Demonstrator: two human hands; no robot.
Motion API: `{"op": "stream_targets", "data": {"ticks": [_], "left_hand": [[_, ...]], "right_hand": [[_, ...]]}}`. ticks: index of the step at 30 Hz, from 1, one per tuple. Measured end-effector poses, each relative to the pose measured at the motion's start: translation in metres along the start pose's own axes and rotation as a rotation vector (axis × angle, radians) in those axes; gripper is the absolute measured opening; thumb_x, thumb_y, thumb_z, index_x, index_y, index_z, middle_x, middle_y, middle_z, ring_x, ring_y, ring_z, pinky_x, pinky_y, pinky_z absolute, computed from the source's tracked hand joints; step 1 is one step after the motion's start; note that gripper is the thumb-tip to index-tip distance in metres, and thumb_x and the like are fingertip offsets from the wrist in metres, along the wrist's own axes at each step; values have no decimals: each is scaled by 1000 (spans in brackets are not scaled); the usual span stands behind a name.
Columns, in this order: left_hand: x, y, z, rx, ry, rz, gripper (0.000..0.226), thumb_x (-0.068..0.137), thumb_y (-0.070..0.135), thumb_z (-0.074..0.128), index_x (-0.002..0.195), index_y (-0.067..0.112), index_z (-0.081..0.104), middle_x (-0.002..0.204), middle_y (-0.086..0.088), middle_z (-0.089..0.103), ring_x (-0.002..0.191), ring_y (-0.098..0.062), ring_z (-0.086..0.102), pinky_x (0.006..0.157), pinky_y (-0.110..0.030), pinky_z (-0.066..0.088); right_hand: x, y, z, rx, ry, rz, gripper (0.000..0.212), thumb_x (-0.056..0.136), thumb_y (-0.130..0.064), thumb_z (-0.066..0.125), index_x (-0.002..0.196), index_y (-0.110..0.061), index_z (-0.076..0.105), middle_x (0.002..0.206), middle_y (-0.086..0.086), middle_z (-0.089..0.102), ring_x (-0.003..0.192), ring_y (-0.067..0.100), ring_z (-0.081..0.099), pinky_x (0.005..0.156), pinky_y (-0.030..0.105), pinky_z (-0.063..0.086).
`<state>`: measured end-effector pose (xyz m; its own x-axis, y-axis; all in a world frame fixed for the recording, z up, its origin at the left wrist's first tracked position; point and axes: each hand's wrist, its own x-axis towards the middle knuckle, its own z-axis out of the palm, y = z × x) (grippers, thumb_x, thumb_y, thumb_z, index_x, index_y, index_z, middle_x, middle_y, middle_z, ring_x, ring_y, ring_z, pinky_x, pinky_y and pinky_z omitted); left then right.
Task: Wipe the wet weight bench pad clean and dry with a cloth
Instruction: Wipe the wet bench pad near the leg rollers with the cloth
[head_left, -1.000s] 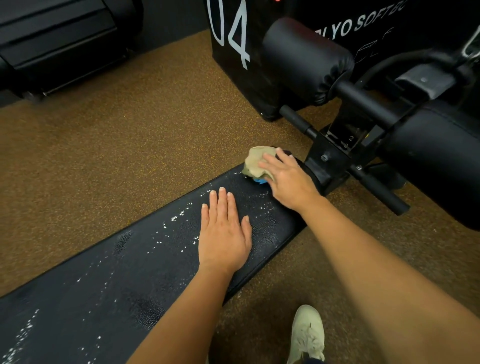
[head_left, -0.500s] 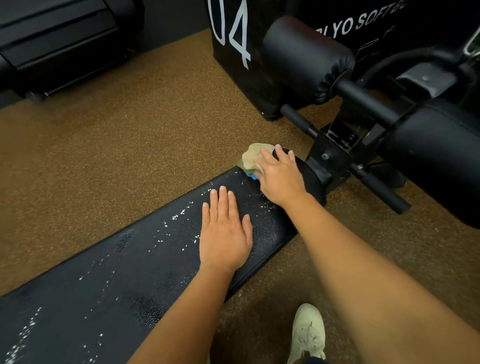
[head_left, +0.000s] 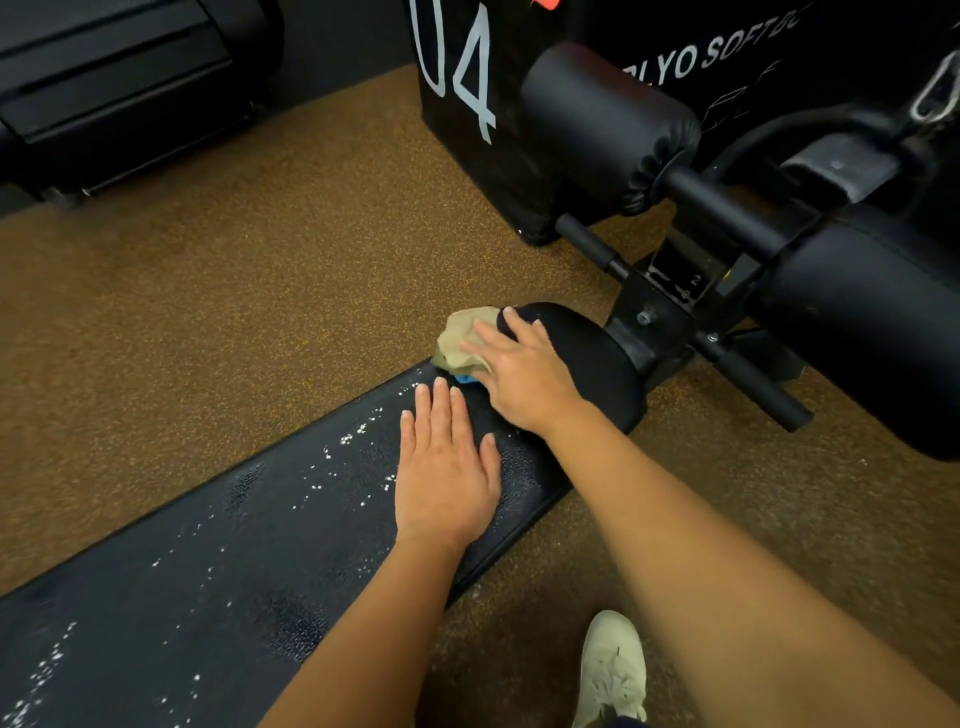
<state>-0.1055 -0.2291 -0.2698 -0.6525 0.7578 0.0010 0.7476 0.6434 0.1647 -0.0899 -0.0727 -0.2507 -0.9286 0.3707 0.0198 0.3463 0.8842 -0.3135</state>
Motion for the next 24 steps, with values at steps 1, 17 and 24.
{"op": "stream_targets", "data": {"ticks": [1,17,24], "left_hand": [[0,0,0,0,-3,-3,68,97,44,12,150,2,16,159,-16,9,147,-30,0,119,-45,5],[0,1,-5,-9,-58,0,72,92,46,0,151,5,4,160,-12,-4,147,-26,-13,119,-41,-6],[-1,0,-4,-17,-50,-4,72,93,45,2,150,4,9,160,-13,1,147,-27,-8,119,-42,-3]], "right_hand": [[-6,3,1,15,0,-30,39,97,-28,47,135,-24,51,151,-3,36,144,31,15,115,51,8],[-21,30,-9,58,52,91,39,97,-28,47,136,-24,50,151,-6,35,145,25,13,119,43,7],[-50,26,-3,77,32,-100,38,92,-21,56,130,-19,57,147,0,43,142,30,24,117,48,15]]}}
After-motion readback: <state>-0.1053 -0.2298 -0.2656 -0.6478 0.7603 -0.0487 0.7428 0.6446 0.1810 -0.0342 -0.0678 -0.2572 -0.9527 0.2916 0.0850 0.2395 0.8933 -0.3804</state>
